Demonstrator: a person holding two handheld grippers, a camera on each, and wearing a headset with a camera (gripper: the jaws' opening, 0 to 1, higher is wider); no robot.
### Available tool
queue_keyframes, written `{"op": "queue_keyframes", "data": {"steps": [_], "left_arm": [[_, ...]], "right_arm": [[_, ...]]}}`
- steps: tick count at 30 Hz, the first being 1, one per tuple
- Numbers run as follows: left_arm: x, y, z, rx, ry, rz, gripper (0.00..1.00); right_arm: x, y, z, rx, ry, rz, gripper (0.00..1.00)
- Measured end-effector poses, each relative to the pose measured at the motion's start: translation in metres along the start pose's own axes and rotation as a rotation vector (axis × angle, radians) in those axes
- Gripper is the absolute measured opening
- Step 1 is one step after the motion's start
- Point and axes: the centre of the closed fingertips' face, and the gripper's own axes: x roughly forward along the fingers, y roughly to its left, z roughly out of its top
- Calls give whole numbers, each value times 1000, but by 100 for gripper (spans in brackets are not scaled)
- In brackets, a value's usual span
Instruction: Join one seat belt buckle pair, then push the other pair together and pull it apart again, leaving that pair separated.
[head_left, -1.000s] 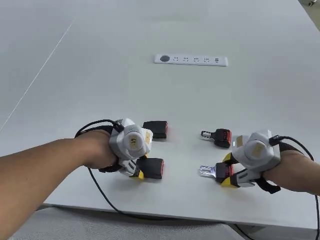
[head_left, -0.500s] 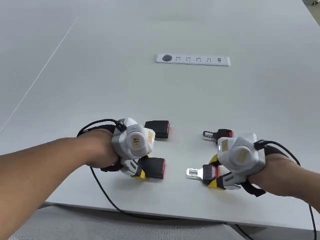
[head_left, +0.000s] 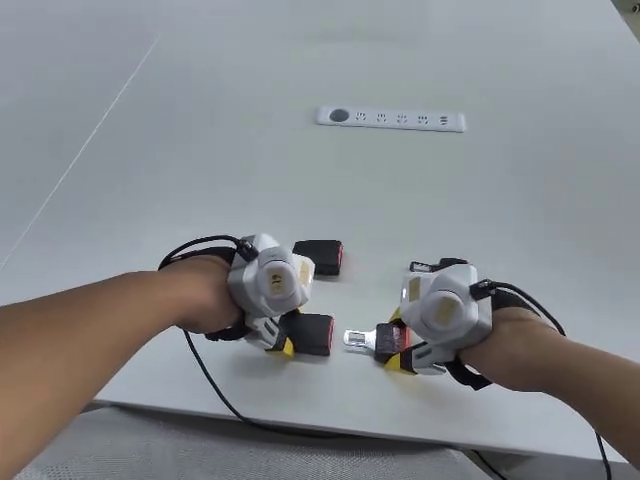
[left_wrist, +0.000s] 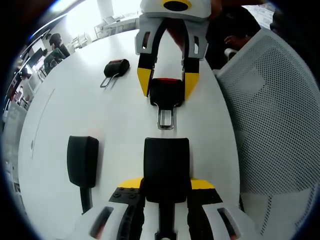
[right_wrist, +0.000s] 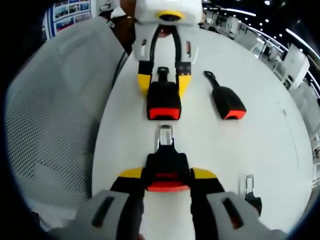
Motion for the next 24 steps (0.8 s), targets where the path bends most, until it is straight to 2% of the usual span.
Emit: {"op": "queue_keyframes", "data": {"steps": [9, 14, 24], "left_arm": [[0, 0, 0, 3, 14, 2, 33], [0, 0, 0, 1, 16, 1, 33], [0, 0, 0, -7, 17, 5, 33]], "right_arm": [[7, 0, 12, 0, -18, 12, 34], [7, 0, 13, 21, -18, 2, 34], [9, 2, 18, 14, -20, -5, 34]]}}
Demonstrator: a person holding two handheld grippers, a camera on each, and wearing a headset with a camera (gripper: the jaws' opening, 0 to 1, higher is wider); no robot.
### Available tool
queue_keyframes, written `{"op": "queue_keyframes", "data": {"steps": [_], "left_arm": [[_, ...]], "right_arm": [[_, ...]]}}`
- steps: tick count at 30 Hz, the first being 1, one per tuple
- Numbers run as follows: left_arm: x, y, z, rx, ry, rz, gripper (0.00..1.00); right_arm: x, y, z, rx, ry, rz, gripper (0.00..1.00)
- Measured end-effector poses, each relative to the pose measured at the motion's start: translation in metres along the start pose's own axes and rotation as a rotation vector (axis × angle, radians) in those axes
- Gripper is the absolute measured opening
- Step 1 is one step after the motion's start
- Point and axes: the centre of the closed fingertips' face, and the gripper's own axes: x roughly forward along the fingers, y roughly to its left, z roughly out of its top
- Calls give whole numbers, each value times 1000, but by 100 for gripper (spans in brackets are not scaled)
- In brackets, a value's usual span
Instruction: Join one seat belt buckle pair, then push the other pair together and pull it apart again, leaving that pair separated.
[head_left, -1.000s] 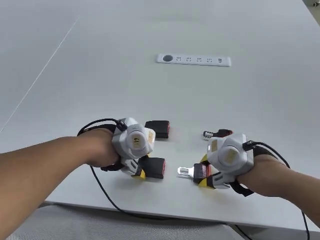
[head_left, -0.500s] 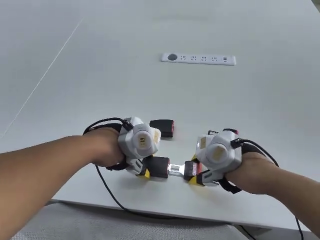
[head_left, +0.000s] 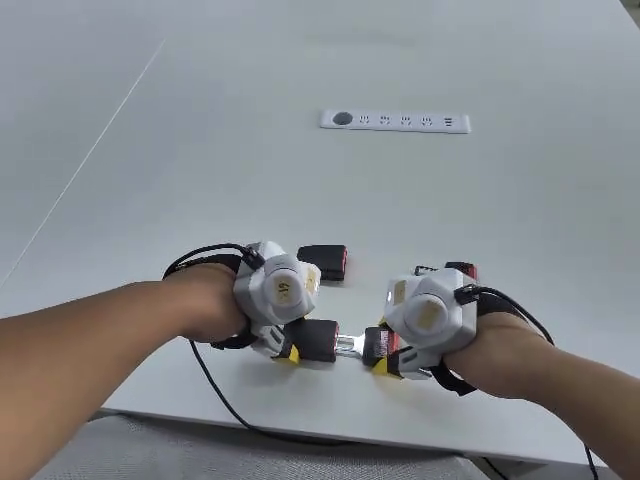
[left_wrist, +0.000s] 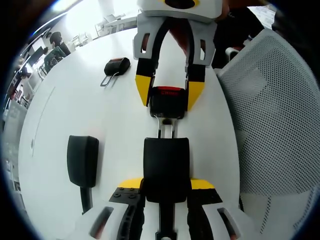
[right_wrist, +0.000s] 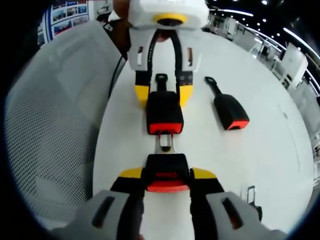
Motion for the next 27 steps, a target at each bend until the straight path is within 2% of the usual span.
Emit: {"op": "queue_keyframes", "data": {"steps": [7, 20, 27], "left_arm": [[0, 0, 0, 0, 0, -1, 33], [0, 1, 1, 15, -19, -2, 32], [1, 1, 1, 16, -15, -3, 32]], "right_arm": [[6, -1, 6, 7, -9, 2, 34], [7, -1, 9, 3, -6, -3, 32], [8, -2, 11, 14, 1, 0, 32]]}}
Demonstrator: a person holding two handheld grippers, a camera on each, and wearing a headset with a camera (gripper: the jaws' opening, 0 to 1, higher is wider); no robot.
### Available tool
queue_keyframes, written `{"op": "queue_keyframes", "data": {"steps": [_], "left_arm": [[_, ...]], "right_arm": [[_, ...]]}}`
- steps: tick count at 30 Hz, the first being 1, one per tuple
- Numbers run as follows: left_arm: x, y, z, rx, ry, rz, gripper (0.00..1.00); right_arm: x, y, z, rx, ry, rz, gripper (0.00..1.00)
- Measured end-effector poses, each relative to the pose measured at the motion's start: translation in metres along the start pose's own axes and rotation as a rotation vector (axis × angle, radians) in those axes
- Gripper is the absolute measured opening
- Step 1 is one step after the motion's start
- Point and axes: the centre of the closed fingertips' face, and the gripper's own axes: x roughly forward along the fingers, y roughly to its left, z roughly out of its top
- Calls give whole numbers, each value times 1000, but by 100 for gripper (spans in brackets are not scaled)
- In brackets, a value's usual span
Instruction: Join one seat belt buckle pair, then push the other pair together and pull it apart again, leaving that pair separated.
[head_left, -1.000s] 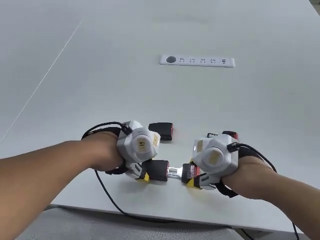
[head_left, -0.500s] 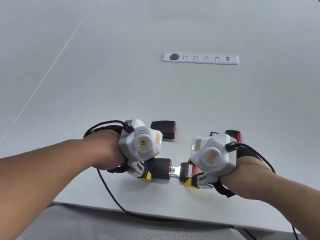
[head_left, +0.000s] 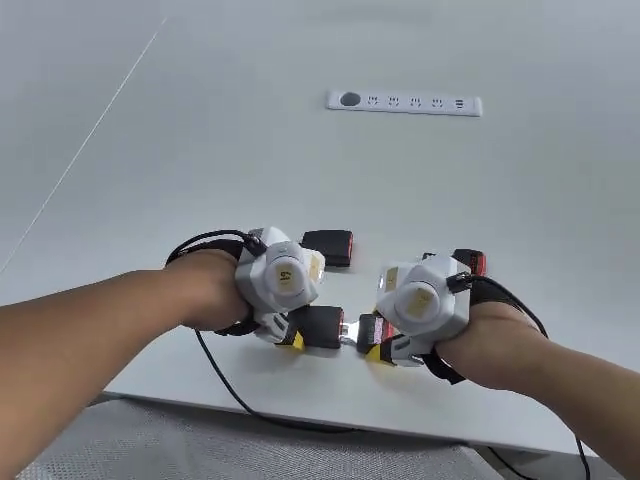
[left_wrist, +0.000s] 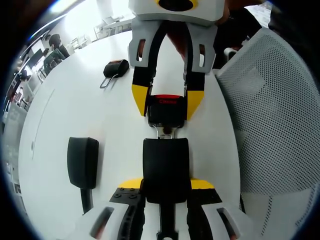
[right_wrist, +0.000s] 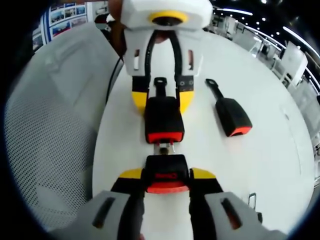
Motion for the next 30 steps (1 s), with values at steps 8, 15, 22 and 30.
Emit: {"op": "queue_keyframes", "data": {"steps": [8, 15, 22, 30], "left_arm": [[0, 0, 0, 2, -8, 3, 32], [1, 0, -1, 12, 8, 0, 32], [1, 1, -1, 5, 0, 6, 32], [0, 2, -1, -2, -19, 0, 32]], "right_arm": [[5, 2, 10, -6, -16, -1, 32], [6, 2, 14, -29, -16, -2, 31], [8, 1, 13, -1, -18, 4, 32], [5, 2, 10, -13, -41, -4, 33]]}}
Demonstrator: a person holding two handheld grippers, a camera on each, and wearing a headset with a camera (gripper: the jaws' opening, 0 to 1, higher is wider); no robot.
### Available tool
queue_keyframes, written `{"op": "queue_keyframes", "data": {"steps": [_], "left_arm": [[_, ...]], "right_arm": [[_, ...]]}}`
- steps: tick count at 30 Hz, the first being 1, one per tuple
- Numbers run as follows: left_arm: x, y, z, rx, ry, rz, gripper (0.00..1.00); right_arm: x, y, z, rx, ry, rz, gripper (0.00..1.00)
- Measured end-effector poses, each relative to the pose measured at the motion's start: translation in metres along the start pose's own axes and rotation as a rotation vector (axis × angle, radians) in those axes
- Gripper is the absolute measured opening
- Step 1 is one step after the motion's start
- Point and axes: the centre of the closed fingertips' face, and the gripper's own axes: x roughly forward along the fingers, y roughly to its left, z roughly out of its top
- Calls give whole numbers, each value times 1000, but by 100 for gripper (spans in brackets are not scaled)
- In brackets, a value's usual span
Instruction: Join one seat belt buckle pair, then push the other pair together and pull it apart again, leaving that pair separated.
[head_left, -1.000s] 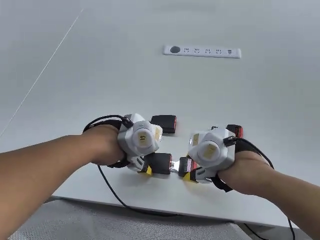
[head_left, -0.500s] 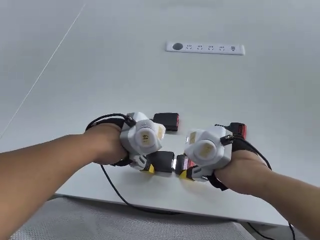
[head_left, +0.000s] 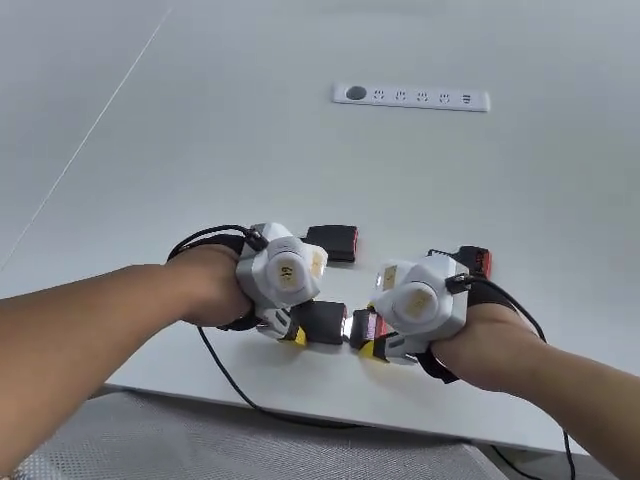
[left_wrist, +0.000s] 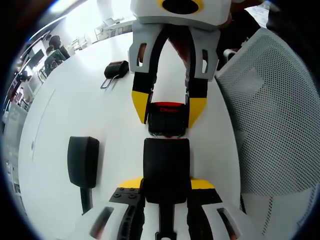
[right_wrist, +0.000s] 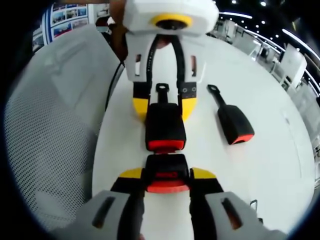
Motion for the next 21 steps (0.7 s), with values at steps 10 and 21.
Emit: {"op": "queue_keyframes", "data": {"steps": [10, 21], "left_arm": [[0, 0, 1, -1, -6, -3, 32], [-1, -1, 1, -7, -7, 2, 33]], "right_arm": [[-1, 0, -1, -2, -12, 4, 33], [0, 0, -1, -1, -1, 16, 34]]}}
